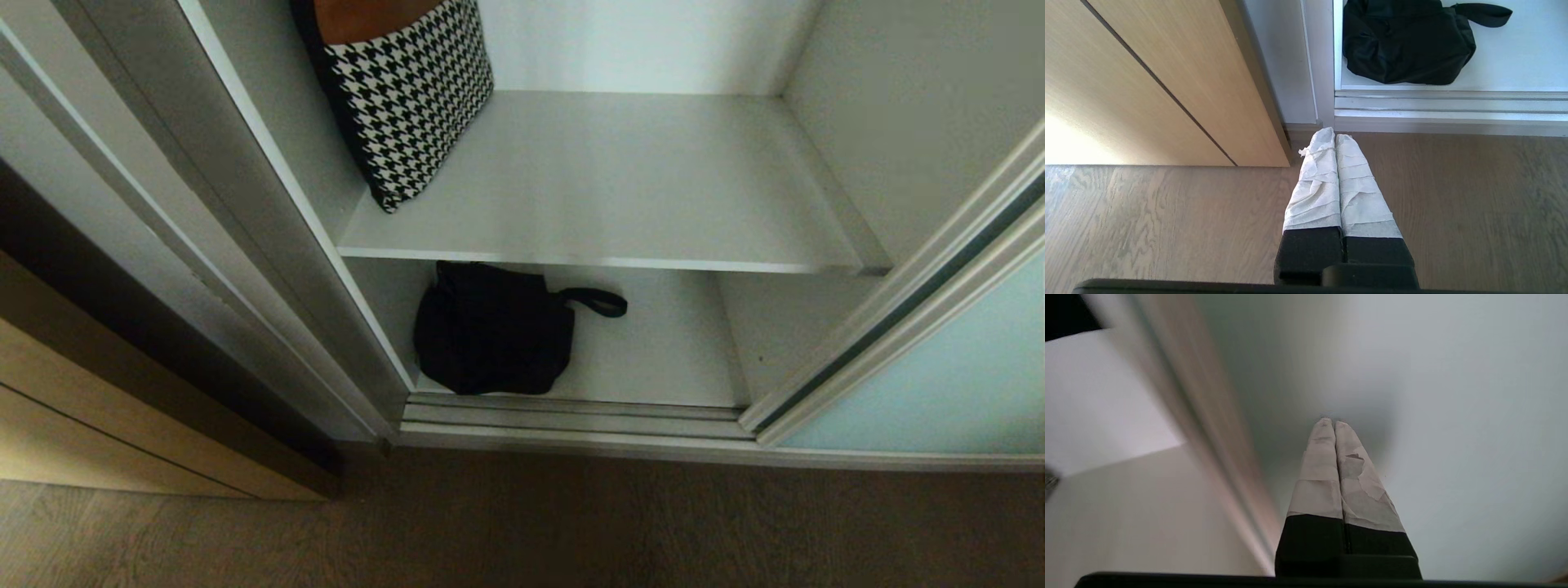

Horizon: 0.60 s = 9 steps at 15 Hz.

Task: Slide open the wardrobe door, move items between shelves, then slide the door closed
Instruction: Close the door

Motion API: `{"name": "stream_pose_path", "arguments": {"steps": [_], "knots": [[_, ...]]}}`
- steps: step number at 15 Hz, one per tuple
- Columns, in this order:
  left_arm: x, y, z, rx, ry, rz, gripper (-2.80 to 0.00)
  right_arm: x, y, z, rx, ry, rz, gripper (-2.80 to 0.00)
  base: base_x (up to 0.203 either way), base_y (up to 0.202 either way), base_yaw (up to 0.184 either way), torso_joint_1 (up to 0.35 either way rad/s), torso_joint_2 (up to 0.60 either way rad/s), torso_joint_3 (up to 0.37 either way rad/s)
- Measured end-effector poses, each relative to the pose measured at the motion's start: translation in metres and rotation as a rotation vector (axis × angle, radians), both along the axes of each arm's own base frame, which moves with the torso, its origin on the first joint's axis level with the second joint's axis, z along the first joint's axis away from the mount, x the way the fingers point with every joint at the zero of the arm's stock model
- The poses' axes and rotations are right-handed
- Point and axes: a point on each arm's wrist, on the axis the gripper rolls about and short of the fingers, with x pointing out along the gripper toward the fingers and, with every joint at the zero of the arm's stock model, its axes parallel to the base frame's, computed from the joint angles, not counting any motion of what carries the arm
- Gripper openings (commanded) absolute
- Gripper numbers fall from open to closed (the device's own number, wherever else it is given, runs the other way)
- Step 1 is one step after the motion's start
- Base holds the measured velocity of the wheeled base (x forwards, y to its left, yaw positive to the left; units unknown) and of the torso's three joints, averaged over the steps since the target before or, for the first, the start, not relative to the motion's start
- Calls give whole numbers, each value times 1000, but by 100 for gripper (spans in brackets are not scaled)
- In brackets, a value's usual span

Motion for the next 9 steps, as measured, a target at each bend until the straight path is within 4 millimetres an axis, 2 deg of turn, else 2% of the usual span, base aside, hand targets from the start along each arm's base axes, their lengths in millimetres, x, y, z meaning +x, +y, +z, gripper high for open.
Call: {"name": "stream_pose_path", "arguments": {"steps": [9], "knots": [[0, 0, 0, 0, 0, 0, -280, -9, 20, -1, -15, -2, 113, -280, 0, 0, 0, 0, 0, 0]]}}
